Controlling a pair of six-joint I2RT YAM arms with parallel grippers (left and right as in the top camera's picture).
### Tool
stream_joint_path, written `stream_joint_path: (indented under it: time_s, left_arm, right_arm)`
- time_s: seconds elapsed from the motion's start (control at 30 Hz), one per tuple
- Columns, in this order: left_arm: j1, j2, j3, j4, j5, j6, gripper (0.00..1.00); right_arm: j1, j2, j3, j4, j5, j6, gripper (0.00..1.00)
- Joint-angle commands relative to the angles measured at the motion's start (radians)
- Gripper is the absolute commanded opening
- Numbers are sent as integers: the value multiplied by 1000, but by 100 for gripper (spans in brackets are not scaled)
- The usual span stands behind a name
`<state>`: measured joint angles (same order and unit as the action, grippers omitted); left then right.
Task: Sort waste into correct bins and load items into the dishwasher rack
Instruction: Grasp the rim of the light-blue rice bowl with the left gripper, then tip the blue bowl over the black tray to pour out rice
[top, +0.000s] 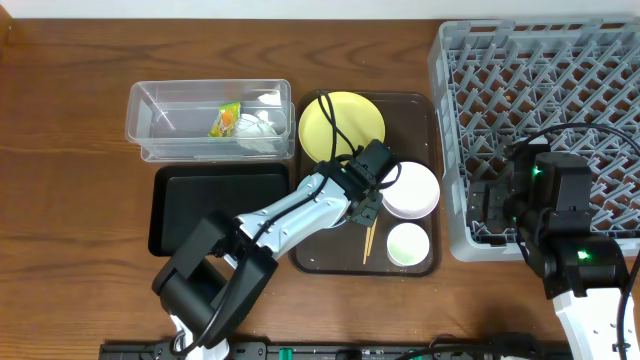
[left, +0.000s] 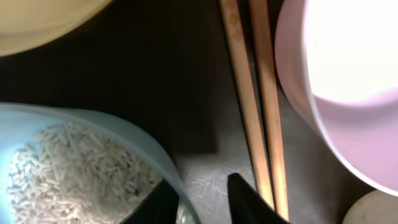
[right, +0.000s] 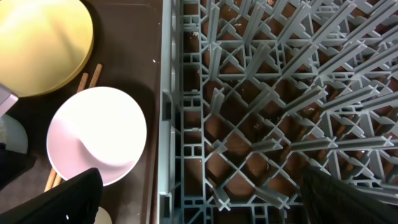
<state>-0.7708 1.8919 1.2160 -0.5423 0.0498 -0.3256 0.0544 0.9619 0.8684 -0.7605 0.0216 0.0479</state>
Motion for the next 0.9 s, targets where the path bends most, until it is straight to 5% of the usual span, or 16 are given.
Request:
stream_joint_path:
  time_s: [0.0,0.13,0.6,0.87]
  left_arm:
    - [-5,6,-14,-6,-1,-2,19]
    - [-5,6,-14,-10,-2,-1,6]
    - [13,-203,20,-141,-1,-1,6]
    - [202,-356,17,-264,139,16,6]
  right_arm:
    - [11,0,17,-3,-4,7,99]
    - [11,0,17,-3,-4,7,99]
    - [11,0,17,-3,-3,7,99]
    - [11,0,17,-3,-3,7,99]
